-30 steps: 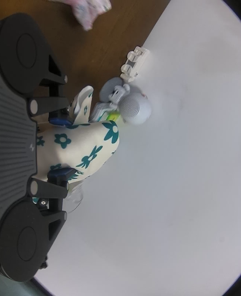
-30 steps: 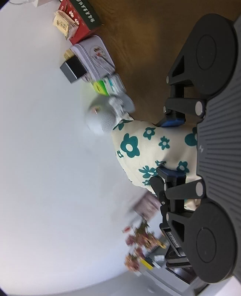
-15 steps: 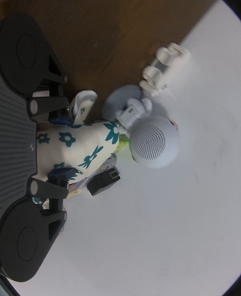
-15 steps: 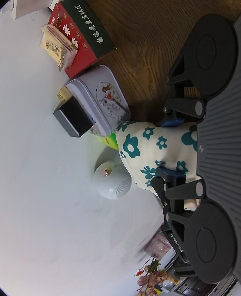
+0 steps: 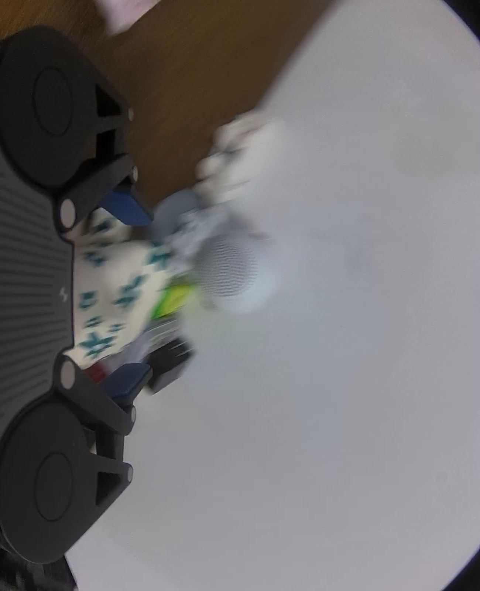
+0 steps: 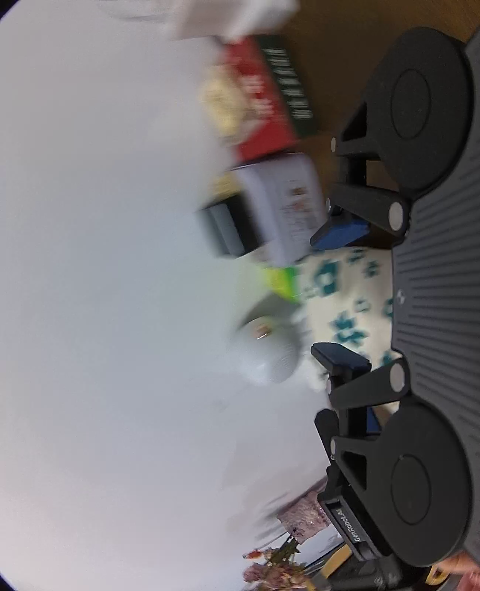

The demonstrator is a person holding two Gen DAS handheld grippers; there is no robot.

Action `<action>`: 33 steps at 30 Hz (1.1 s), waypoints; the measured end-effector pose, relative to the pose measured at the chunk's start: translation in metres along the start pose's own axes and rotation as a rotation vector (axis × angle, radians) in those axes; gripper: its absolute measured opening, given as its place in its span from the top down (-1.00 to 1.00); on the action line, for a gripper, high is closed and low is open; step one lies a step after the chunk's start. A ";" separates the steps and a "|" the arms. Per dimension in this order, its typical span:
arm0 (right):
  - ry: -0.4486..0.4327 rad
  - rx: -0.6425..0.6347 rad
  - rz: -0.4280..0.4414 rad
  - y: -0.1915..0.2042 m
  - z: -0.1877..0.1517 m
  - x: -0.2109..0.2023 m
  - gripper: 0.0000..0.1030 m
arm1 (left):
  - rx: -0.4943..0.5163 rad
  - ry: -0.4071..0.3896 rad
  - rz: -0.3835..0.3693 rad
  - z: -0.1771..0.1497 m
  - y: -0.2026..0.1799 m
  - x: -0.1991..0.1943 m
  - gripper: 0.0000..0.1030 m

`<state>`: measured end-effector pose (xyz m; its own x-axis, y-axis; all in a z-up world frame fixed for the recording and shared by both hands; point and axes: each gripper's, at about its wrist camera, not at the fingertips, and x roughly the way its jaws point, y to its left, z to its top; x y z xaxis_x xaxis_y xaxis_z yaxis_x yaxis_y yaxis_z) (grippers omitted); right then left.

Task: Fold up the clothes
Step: 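Grasp the folded bundle with both grippers and lift it toward the wall, then lower the bundle beside the white robot figure and open both grippers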

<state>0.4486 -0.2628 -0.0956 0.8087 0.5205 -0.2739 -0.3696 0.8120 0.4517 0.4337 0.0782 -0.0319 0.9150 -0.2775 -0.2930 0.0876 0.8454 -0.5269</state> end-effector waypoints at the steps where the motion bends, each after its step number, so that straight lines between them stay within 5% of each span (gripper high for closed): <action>1: -0.014 -0.033 0.005 0.006 0.002 0.000 -0.05 | 0.062 -0.026 -0.008 0.000 -0.009 -0.005 -0.49; 4: 0.014 -0.080 0.014 0.016 0.003 0.017 0.32 | 0.182 0.052 -0.010 -0.009 -0.031 0.002 0.07; 7: 0.067 -0.073 0.012 0.013 -0.002 0.037 0.39 | 0.269 0.146 0.017 -0.026 -0.043 0.017 0.30; 14: 0.188 -0.126 -0.012 0.012 -0.020 0.062 0.41 | 0.345 0.236 0.034 -0.045 -0.042 0.027 0.32; 21: 0.196 -0.182 -0.034 0.017 -0.027 0.064 0.44 | 0.361 0.230 0.029 -0.049 -0.042 0.023 0.32; 24: 0.175 -0.164 -0.014 0.015 -0.025 0.060 0.35 | 0.376 0.202 0.018 -0.048 -0.046 0.017 0.15; 26: 0.138 -0.134 0.016 0.015 -0.021 0.052 0.01 | 0.385 0.171 0.014 -0.046 -0.049 0.008 -0.40; 28: 0.093 -0.129 0.030 0.018 -0.018 0.042 -0.48 | 0.396 0.130 0.028 -0.046 -0.051 -0.003 -0.70; 33: 0.012 -0.139 0.049 0.026 -0.014 0.015 -0.88 | 0.447 0.024 0.125 -0.050 -0.050 -0.035 -1.00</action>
<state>0.4444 -0.2298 -0.1000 0.7832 0.5626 -0.2648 -0.4686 0.8140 0.3432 0.3776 0.0230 -0.0355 0.9205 -0.1668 -0.3534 0.1431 0.9854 -0.0923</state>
